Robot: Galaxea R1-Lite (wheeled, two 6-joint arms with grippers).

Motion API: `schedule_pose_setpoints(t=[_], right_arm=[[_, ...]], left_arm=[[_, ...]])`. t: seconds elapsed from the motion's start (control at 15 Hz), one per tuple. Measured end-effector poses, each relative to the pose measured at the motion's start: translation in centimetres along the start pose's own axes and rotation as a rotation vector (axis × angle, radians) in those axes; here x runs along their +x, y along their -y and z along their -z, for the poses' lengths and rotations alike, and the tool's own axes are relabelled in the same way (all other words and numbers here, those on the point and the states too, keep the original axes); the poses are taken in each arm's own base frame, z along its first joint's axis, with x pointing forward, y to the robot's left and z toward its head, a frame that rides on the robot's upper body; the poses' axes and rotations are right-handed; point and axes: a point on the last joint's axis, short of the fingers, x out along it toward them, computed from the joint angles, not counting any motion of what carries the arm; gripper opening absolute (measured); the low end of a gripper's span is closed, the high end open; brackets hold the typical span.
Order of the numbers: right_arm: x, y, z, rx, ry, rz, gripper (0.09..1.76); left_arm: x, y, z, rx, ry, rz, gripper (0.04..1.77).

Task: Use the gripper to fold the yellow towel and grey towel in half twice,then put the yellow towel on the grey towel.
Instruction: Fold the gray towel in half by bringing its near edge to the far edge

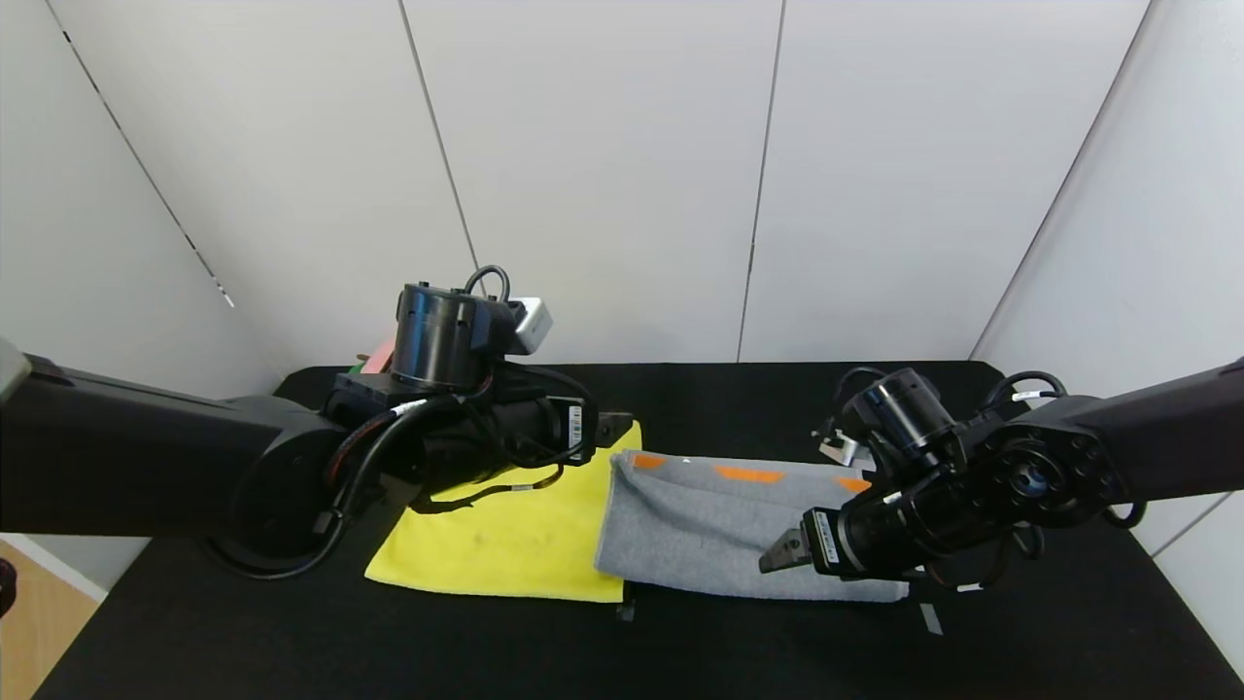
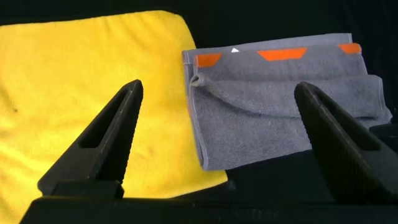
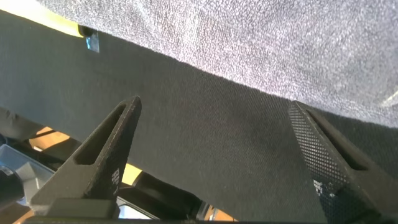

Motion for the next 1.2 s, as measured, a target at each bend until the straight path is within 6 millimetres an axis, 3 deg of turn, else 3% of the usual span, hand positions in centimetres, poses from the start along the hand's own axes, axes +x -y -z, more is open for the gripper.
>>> schedule_pose_setpoints(t=[1.2], right_arm=[[1.9,0.6,-2.8,-0.007,0.029,0.014,1.7]], left_arm=[[0.2,-0.3,0.0,-0.003,-0.005,0.007,1.72]])
